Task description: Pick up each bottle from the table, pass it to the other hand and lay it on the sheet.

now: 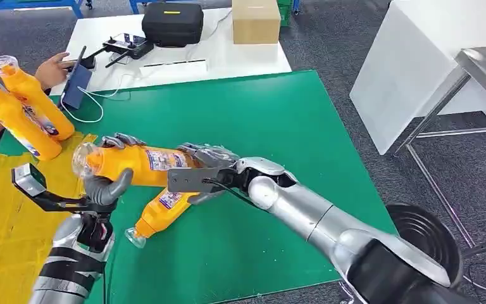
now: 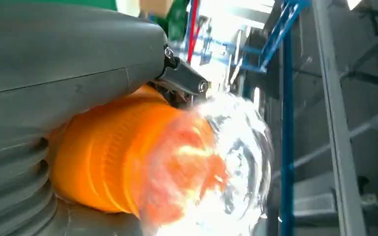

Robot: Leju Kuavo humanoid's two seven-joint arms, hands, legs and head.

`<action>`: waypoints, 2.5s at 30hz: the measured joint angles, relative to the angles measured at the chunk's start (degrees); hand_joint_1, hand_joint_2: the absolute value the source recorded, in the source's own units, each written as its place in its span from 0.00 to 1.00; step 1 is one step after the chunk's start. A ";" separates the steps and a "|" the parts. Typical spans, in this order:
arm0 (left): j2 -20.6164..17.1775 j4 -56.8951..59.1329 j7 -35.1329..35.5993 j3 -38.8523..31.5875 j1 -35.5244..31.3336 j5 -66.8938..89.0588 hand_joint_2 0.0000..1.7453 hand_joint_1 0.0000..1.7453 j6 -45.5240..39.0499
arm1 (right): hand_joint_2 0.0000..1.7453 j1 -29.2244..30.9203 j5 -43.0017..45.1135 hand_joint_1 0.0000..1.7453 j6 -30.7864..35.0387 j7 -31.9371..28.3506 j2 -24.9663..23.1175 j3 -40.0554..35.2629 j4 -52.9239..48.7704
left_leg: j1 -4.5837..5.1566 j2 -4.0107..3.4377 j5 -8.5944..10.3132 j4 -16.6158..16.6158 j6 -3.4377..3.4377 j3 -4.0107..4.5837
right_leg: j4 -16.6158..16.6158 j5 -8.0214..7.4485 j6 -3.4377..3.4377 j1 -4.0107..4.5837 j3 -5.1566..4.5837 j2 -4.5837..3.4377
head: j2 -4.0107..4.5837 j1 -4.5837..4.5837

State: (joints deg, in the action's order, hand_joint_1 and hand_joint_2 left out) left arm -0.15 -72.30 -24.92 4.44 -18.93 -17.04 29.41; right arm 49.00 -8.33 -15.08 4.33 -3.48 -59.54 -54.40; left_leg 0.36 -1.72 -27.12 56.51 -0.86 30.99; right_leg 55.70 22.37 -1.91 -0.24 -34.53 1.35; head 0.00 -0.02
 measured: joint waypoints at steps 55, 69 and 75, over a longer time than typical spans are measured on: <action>-3.23 25.93 0.16 -1.80 -13.62 58.50 0.00 0.00 -43.45 | 1.00 0.74 -3.54 0.00 -2.47 3.08 1.29 0.83 3.87 | 0.01 -0.01 0.03 0.01 0.01 0.00 | 0.03 -0.01 -0.01 0.00 -0.01 -0.01 | 0.00 0.00; 3.82 5.79 -1.95 -11.57 -8.16 21.25 0.00 0.00 -23.07 | 1.00 4.08 -15.63 0.00 0.98 -1.25 -4.96 -0.85 13.58 | 0.00 0.02 0.03 0.01 0.01 0.01 | 0.04 -0.01 -0.01 0.00 0.00 0.02 | 0.00 0.00; 4.77 4.19 -1.75 -11.78 -8.08 19.26 0.00 0.00 -22.19 | 1.00 4.95 -19.83 0.00 2.87 -4.53 -7.10 -1.81 17.95 | 0.00 0.01 0.03 0.01 0.01 0.01 | 0.04 -0.01 -0.01 0.00 0.00 0.01 | 0.00 -0.02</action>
State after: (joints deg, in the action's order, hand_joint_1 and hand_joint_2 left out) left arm 4.61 -68.11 -26.67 -7.34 -27.01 2.23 7.21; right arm 53.95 -28.16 -12.21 -0.20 -10.58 -61.35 -36.45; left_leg 0.36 -1.71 -27.09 56.52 -0.85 31.00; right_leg 55.74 22.35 -1.92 -0.25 -34.54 1.35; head 0.00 -0.04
